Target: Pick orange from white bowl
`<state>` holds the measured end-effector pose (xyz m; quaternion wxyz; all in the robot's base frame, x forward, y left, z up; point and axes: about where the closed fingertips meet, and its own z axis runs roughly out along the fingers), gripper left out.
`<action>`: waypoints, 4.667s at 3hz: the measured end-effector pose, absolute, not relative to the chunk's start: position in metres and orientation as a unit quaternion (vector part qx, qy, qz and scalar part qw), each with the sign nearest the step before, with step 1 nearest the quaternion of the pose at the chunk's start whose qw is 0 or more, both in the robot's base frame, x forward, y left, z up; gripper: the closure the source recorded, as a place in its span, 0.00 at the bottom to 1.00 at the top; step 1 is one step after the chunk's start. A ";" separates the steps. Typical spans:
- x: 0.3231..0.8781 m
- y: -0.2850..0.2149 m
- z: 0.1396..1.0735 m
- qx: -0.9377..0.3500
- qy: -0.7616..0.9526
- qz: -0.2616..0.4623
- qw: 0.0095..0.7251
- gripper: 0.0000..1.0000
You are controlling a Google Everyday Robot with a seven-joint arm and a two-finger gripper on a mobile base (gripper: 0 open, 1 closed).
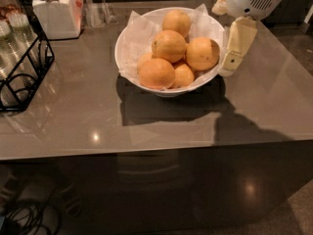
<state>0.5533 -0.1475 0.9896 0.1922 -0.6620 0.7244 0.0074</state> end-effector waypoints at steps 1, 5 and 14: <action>0.557 -0.149 0.986 -0.654 0.730 0.012 0.199 0.00; 0.613 -0.125 0.985 -0.657 0.720 0.015 0.223 0.42; 0.639 -0.139 0.901 -0.631 0.758 0.072 0.150 0.29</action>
Offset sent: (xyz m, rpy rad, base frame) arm 0.0503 0.0072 -0.0072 0.0645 -0.0115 -0.0259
